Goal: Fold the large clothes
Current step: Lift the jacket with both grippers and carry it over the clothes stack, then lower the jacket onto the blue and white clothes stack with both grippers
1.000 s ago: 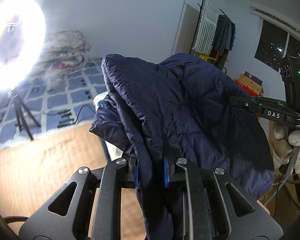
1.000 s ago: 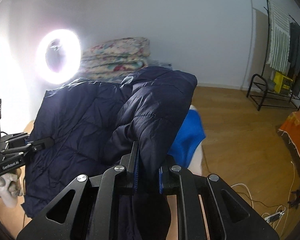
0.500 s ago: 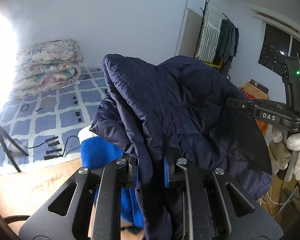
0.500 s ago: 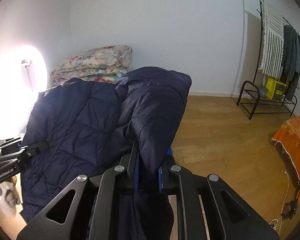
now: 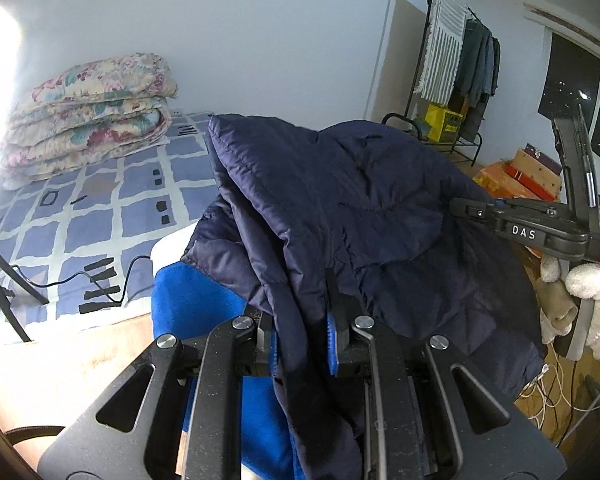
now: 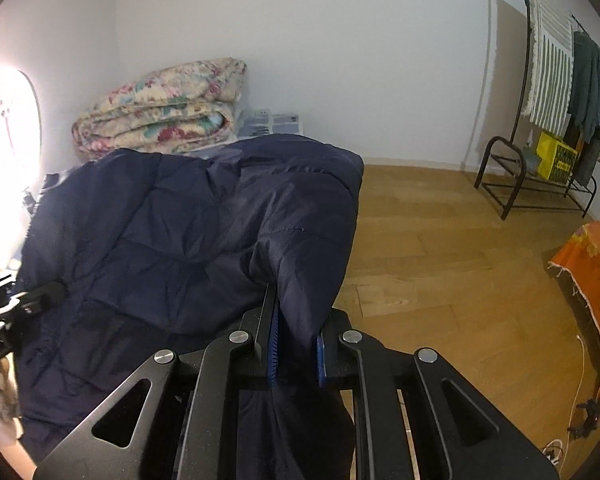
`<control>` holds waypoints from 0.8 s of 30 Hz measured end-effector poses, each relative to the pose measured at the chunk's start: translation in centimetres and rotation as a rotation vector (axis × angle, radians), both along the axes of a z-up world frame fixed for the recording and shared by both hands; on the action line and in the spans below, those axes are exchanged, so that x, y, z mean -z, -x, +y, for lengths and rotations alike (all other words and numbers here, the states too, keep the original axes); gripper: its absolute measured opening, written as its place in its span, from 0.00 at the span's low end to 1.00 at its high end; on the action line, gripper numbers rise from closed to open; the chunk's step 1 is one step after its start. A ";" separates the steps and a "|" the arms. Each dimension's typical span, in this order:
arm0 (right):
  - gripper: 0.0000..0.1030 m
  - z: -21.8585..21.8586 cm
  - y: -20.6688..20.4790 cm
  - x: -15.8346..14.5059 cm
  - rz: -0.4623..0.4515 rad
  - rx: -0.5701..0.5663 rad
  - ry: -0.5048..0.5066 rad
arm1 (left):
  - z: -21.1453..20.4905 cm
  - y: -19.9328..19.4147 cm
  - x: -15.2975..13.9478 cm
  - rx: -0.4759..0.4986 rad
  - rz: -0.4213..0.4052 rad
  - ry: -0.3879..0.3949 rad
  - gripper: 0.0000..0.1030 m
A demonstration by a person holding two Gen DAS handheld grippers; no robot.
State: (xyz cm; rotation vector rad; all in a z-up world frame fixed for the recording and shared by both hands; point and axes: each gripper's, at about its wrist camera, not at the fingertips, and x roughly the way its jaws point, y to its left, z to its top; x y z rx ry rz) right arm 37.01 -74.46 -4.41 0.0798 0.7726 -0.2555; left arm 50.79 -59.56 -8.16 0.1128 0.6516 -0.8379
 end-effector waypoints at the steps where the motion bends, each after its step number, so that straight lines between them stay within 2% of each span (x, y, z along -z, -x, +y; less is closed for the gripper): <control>1: 0.12 -0.2 0.1 0.2 0.004 0.004 -0.007 | 0.1 -0.1 0.2 -0.001 0.001 -0.004 0.15; 4: 0.12 -0.9 -0.2 0.4 0.014 0.009 -0.016 | 0.2 -0.2 0.6 -0.002 0.010 -0.014 0.15; 7: 0.17 -1.2 -0.9 0.7 0.041 0.032 0.002 | 0.3 -0.3 0.7 -0.006 0.021 -0.012 0.18; 10: 0.24 -1.2 -1.0 0.6 0.057 0.085 0.042 | 0.5 -0.2 0.7 -0.012 0.030 -0.016 0.24; 12: 0.24 -1.4 -0.9 0.5 0.061 0.096 0.049 | 0.8 -0.3 0.9 -0.022 0.031 -0.018 0.32; 17: 0.39 -1.0 0.0 0.0 0.049 0.130 0.089 | 2.0 -0.3 1.0 -0.034 0.046 -0.015 0.37; 24: 0.39 0.3 1.1 -1.2 0.022 0.146 0.097 | 3.9 1.0 0.4 -0.040 0.029 -0.014 0.37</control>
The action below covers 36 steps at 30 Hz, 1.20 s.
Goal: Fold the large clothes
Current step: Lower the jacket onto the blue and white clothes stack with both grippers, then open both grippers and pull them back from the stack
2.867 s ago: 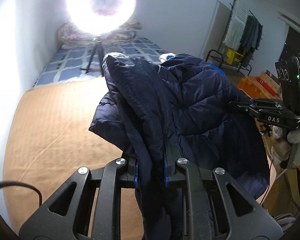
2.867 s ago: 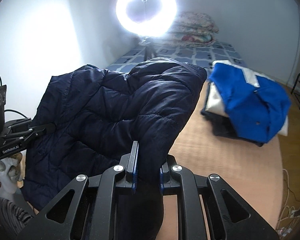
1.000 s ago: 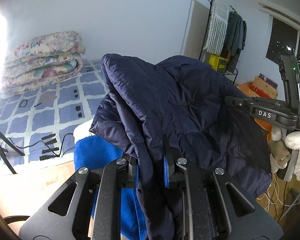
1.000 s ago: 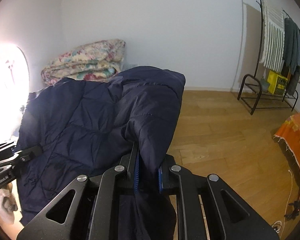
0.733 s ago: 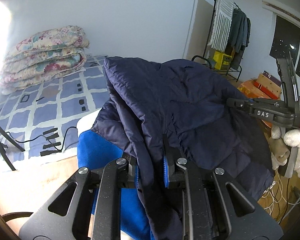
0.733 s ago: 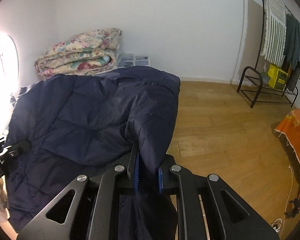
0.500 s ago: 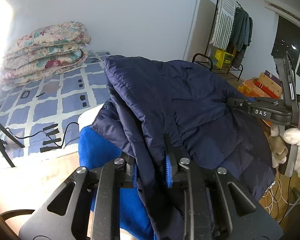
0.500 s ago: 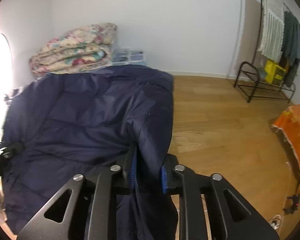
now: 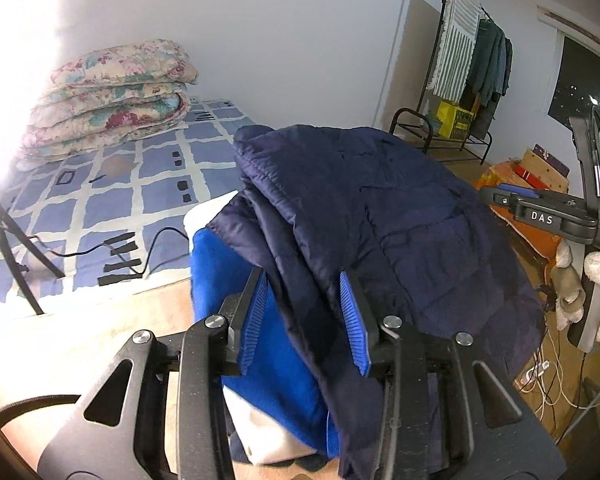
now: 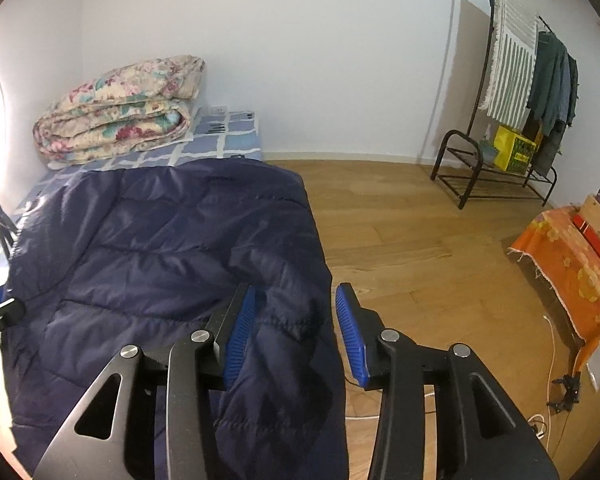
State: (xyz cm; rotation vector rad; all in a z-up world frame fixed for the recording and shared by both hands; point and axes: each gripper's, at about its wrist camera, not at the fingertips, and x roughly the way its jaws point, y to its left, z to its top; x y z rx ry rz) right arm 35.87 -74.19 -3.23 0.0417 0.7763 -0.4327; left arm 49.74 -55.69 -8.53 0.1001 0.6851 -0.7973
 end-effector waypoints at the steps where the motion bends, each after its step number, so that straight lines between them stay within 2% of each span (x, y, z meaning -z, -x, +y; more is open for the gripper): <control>1: 0.39 0.3 0.3 -0.1 -0.004 0.002 0.002 | 0.5 0.4 -0.2 0.000 -0.006 0.001 0.37; 8: 0.39 3.2 3.0 -1.9 -0.045 0.015 -0.014 | 4.1 3.8 -1.8 0.005 -0.028 0.010 0.37; 12: 0.39 5.6 5.1 -3.4 -0.065 -0.001 -0.008 | 7.4 7.1 -3.7 0.010 -0.054 0.022 0.37; 20: 0.40 12.0 11.6 -8.9 -0.107 -0.063 -0.020 | 14.5 14.7 -8.8 0.000 -0.092 0.053 0.37; 25: 0.41 15.9 15.8 -11.7 -0.129 -0.103 -0.009 | 18.8 19.3 -11.0 -0.008 -0.101 0.065 0.37; 34: 0.44 22.4 22.0 -11.9 -0.131 -0.125 -0.022 | 25.1 27.6 -13.4 -0.034 -0.166 0.054 0.37; 35: 0.45 23.1 22.6 -11.9 -0.134 -0.126 -0.021 | 25.6 28.2 -13.4 -0.035 -0.171 0.054 0.38; 36: 0.46 23.6 23.2 -11.9 -0.141 -0.130 -0.026 | 26.2 29.1 -13.5 -0.035 -0.176 0.055 0.46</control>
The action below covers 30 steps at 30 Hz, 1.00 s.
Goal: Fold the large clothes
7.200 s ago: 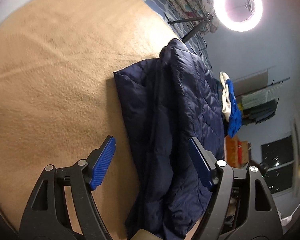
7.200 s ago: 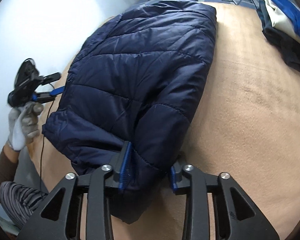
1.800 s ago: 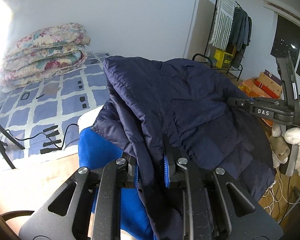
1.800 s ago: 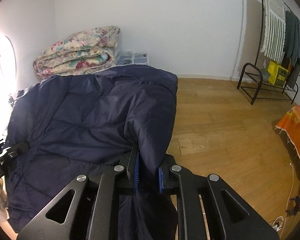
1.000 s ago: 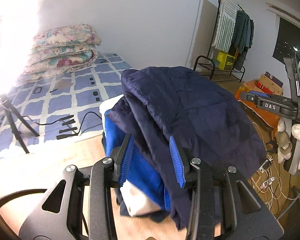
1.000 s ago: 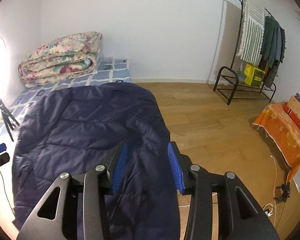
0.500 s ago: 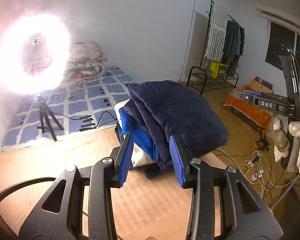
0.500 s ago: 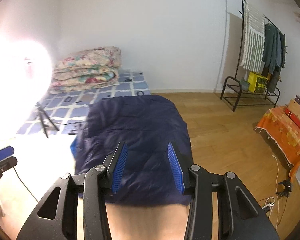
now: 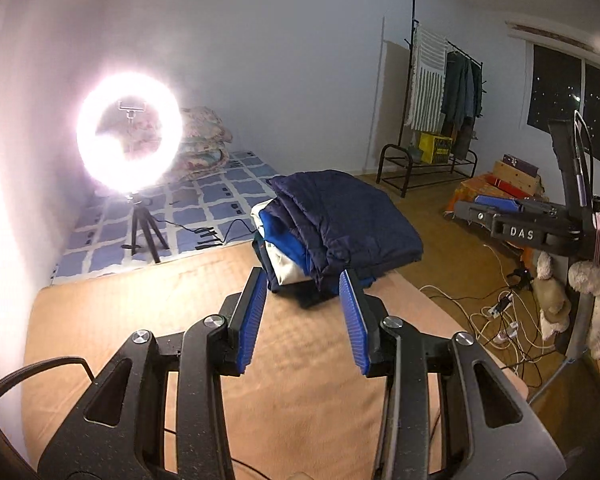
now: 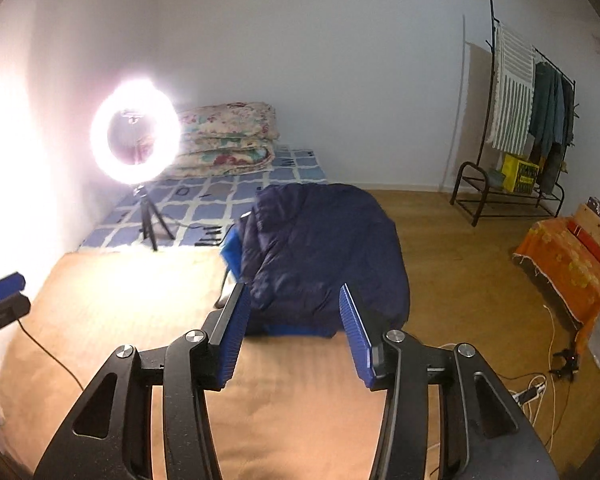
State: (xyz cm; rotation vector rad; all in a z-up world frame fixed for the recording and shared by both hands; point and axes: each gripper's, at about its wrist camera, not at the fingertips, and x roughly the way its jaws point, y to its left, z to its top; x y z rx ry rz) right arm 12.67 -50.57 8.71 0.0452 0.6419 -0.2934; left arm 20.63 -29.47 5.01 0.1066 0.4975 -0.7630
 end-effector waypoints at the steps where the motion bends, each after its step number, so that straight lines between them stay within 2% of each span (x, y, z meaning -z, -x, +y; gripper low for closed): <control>1: 0.50 0.8 0.8 0.1 -0.010 -0.010 -0.011 | 0.4 0.6 -0.1 -0.003 -0.005 0.002 0.50; 2: 0.51 1.3 1.4 0.2 -0.016 -0.007 -0.013 | 1.0 1.5 -0.1 -0.010 -0.012 0.006 0.54; 8: 0.55 4.4 4.7 1.2 -0.041 0.010 -0.003 | 3.1 5.2 0.7 -0.019 -0.025 -0.002 0.54; 11: 0.63 5.1 6.0 1.6 -0.072 0.033 -0.016 | 3.7 6.4 1.3 -0.022 -0.023 -0.008 0.68; 13: 0.67 5.7 6.7 2.0 -0.091 0.043 -0.015 | 4.4 7.2 1.7 -0.039 -0.033 -0.003 0.72; 18: 0.69 7.2 7.6 3.4 -0.095 0.048 0.015 | 4.9 7.7 3.0 -0.054 -0.019 -0.001 0.82; 21: 0.71 7.7 7.9 4.0 -0.093 0.046 0.004 | 4.9 8.0 3.4 -0.067 -0.041 -0.022 0.84; 25: 0.77 8.4 8.2 4.3 -0.105 0.060 0.044 | 5.4 8.3 3.6 -0.084 -0.062 -0.021 0.91; 27: 0.78 8.7 8.5 4.6 -0.105 0.062 0.046 | 5.8 8.6 3.6 -0.100 -0.074 -0.011 0.99; 30: 0.78 8.4 8.7 4.8 -0.101 0.064 0.023 | 6.2 8.7 3.4 -0.125 -0.088 0.003 1.00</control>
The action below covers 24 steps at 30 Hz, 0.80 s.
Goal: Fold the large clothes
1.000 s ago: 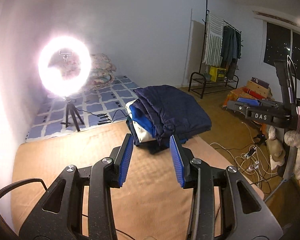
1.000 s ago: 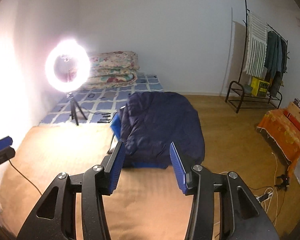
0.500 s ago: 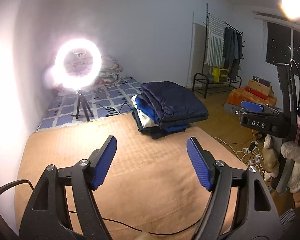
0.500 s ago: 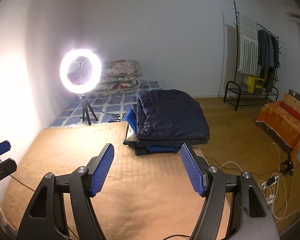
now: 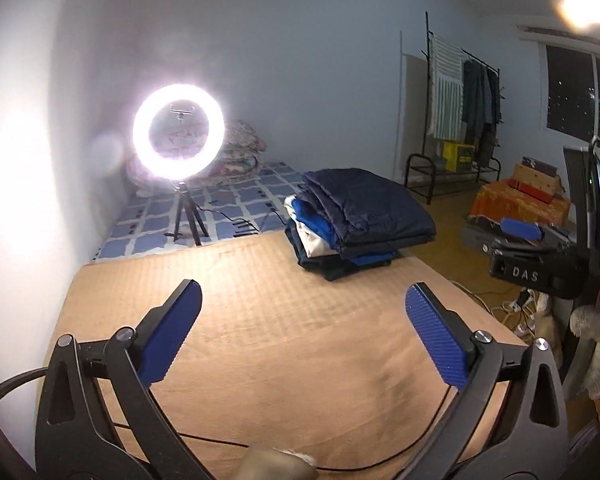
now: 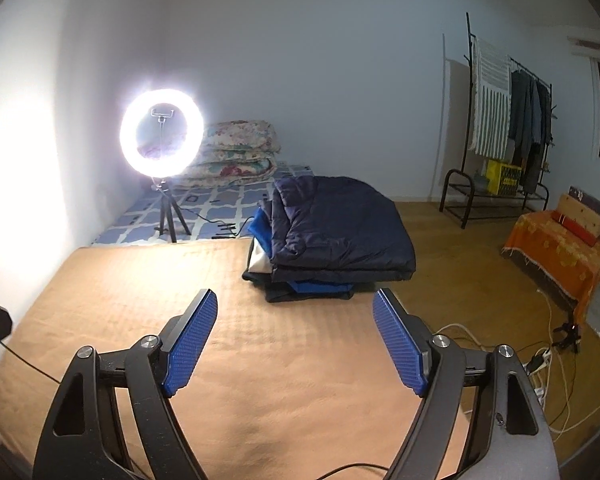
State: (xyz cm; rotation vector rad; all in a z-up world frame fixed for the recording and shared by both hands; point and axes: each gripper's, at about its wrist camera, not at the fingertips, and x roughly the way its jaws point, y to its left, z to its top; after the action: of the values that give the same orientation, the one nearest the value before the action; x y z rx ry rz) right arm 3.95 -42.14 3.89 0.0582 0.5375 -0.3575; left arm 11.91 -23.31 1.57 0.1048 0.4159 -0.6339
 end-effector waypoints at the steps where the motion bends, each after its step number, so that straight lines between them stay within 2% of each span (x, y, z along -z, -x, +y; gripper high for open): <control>1: 0.78 -0.1 0.1 0.1 0.000 0.006 -0.003 | 0.0 -0.1 0.0 -0.007 0.005 -0.001 1.00; 8: 0.78 -0.4 0.5 0.3 -0.009 0.019 -0.014 | -0.5 -0.5 1.4 -0.025 0.063 -0.050 1.00; 14: 0.78 -0.4 0.4 0.5 -0.001 0.019 -0.018 | -0.9 0.0 2.1 -0.037 0.051 -0.095 1.00; 24: 0.78 -0.2 0.2 1.0 0.016 0.016 -0.029 | -0.7 0.2 2.1 -0.039 0.042 -0.095 1.00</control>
State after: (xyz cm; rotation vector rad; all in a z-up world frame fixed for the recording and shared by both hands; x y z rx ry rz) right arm 3.76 -42.37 2.85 0.0877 0.5587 -0.3662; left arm 11.72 -24.05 -0.53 0.1739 0.4877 -0.5788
